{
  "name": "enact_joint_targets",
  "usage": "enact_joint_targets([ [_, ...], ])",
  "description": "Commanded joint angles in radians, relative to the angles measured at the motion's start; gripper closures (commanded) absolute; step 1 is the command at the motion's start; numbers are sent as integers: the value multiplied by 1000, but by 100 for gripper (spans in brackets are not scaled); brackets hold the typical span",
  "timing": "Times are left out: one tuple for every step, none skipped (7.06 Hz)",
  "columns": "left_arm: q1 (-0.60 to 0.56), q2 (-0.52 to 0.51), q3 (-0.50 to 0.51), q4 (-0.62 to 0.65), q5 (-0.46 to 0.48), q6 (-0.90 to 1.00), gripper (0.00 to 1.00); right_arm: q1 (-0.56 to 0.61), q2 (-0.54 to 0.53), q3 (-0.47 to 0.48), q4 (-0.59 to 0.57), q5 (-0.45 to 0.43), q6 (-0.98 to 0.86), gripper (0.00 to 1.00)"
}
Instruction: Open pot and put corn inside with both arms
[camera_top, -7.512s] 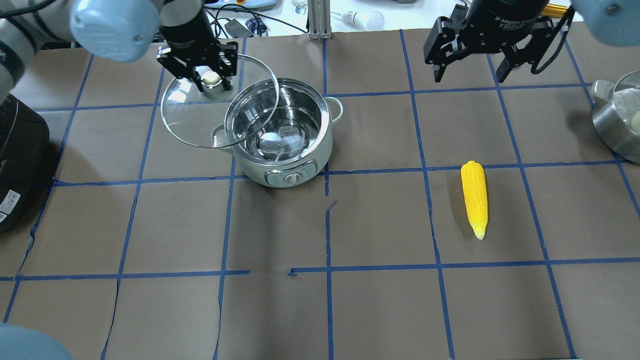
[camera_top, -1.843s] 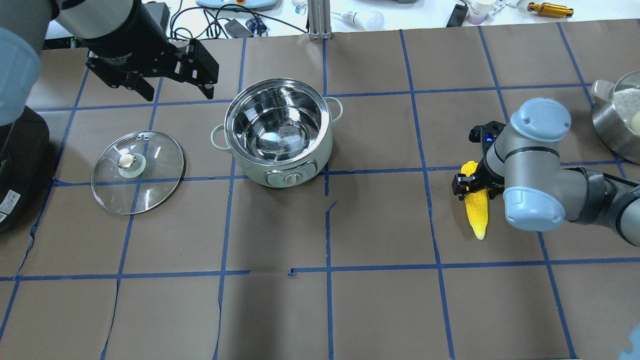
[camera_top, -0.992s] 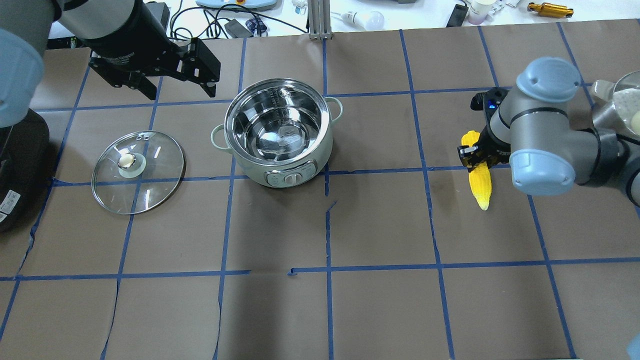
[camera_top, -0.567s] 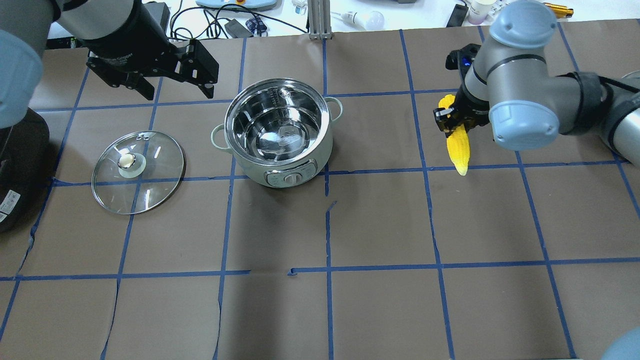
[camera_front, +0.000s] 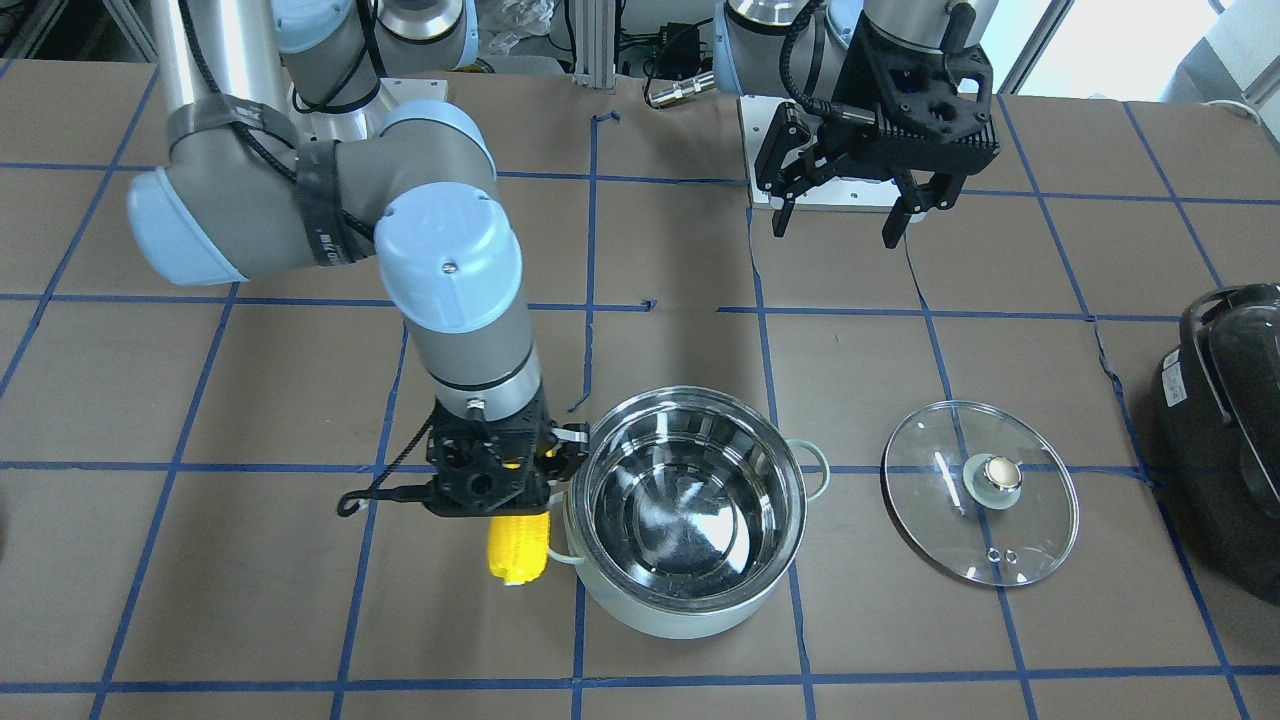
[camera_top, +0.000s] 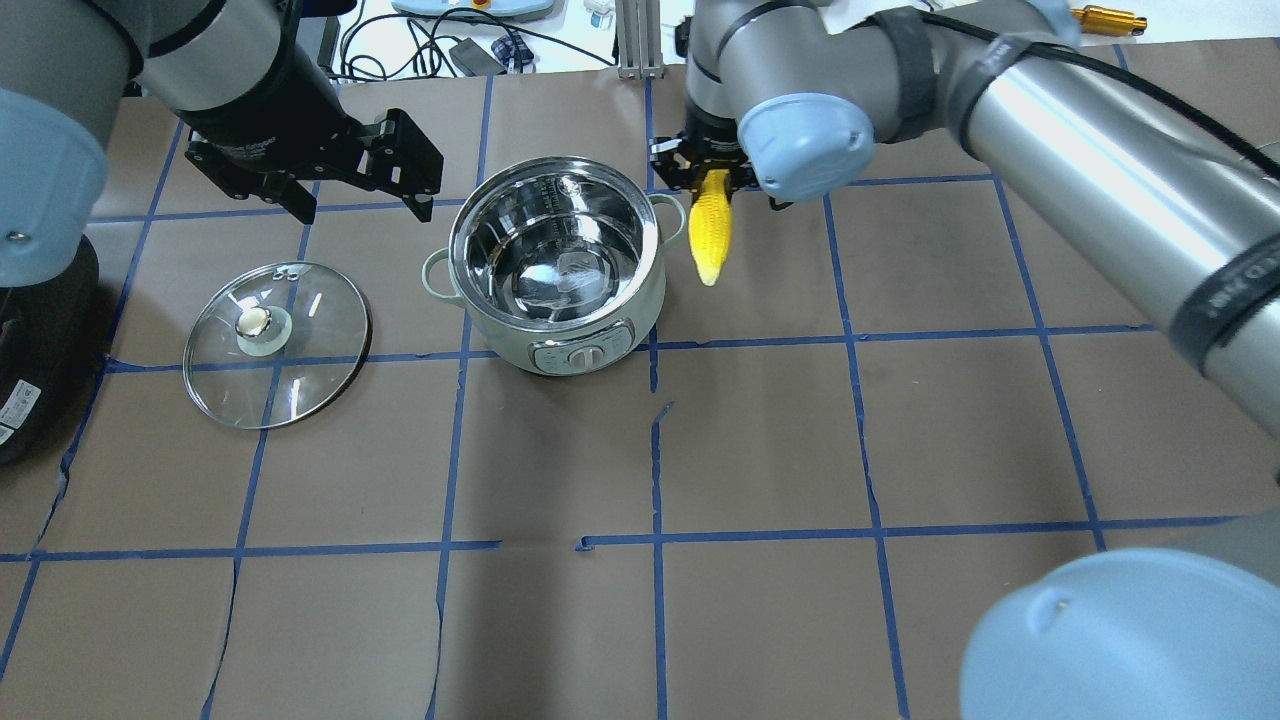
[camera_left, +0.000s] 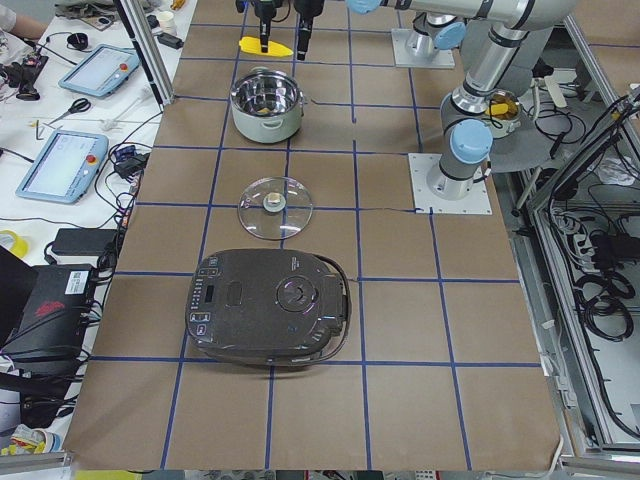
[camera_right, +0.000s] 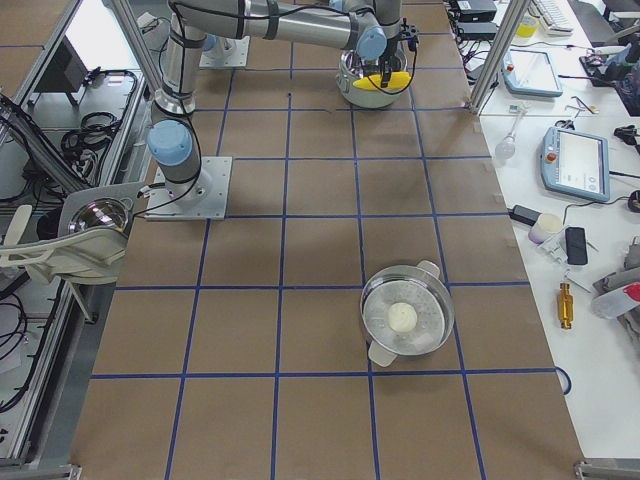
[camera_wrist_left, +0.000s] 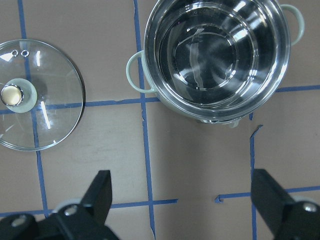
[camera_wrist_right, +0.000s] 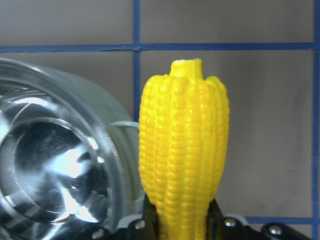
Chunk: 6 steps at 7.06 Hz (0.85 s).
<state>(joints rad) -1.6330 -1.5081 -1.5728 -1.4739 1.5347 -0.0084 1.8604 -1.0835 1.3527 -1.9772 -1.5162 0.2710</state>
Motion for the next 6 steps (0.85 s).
enact_joint_targets([
  [1, -1, -7, 21, -2, 21, 0, 48, 43, -66, 6, 154, 27, 79],
  [-2, 6, -9, 23, 1, 18, 0, 48, 63, -69, -2, 168, 34, 77],
  [-1, 8, -19, 21, -1, 18, 0, 49, 73, -70, -8, 242, 51, 76],
  [-1, 11, -33, 24, -2, 18, 0, 51, 88, -70, -26, 251, 53, 75],
  [-1, 12, -35, 26, -1, 15, 0, 62, 94, -63, -41, 254, 53, 58],
  [4, 12, -35, 26, -2, 19, 0, 69, 108, -61, -43, 254, 56, 7],
])
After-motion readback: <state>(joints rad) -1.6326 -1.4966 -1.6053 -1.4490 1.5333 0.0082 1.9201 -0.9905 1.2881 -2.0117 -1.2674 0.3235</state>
